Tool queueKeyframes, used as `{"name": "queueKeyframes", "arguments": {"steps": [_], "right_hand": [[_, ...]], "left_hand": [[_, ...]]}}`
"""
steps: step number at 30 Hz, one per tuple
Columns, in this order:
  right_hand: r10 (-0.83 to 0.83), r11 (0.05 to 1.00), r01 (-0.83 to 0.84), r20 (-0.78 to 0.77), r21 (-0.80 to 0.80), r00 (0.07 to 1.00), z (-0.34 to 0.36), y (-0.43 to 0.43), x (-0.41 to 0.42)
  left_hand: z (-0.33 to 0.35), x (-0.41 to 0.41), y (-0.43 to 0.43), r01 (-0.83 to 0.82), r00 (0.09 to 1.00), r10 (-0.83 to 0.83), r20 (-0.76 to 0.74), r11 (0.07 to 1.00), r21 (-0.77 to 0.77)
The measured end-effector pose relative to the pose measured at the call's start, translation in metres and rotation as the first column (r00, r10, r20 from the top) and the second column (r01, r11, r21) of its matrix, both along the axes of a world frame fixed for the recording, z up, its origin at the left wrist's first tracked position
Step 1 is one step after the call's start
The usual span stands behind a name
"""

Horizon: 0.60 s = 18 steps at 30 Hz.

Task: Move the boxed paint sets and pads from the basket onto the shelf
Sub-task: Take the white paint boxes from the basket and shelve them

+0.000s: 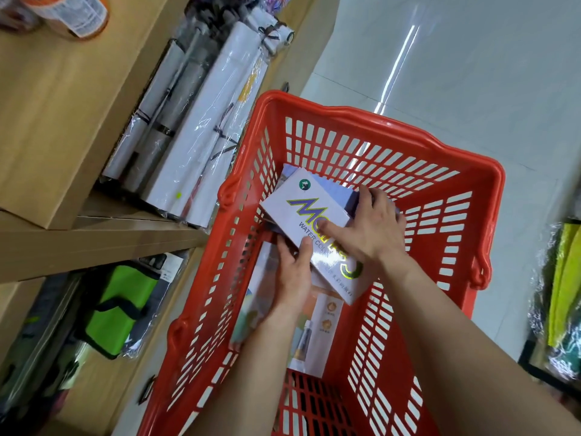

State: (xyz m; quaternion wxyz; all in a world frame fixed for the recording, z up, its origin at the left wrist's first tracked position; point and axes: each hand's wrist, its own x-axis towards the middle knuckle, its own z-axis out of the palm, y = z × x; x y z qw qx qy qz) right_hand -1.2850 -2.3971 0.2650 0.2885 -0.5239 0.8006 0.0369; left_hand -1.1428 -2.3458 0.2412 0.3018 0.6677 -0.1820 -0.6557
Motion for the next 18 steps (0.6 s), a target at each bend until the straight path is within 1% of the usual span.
{"name": "queueKeyframes", "arguments": {"steps": [4, 9, 11, 15, 18], "right_hand": [[-0.009, 0.996, 0.011, -0.020, 0.092, 1.000, -0.004, 0.010, 0.002], [-0.007, 0.994, -0.005, 0.109, 0.110, 0.994, -0.006, 0.002, -0.001], [0.009, 0.991, -0.026, 0.124, 0.135, 0.992, -0.006, -0.006, -0.007], [0.070, 0.977, -0.081, 0.062, 0.196, 0.996, -0.006, -0.010, -0.008], [0.087, 0.970, -0.087, 0.010, 0.228, 0.996, -0.004, -0.010, -0.003]], "left_hand": [[0.002, 0.003, 0.000, -0.051, 0.999, 0.050, -0.013, 0.998, -0.031], [0.005, -0.001, -0.004, -0.112, 0.993, 0.112, -0.038, 0.994, -0.013], [0.002, -0.004, -0.008, -0.133, 0.991, 0.132, -0.037, 0.991, -0.010], [-0.002, -0.007, -0.009, -0.161, 0.986, 0.161, -0.050, 0.987, -0.005], [-0.003, -0.005, -0.007, -0.178, 0.984, 0.178, -0.022, 0.984, -0.016]]}}
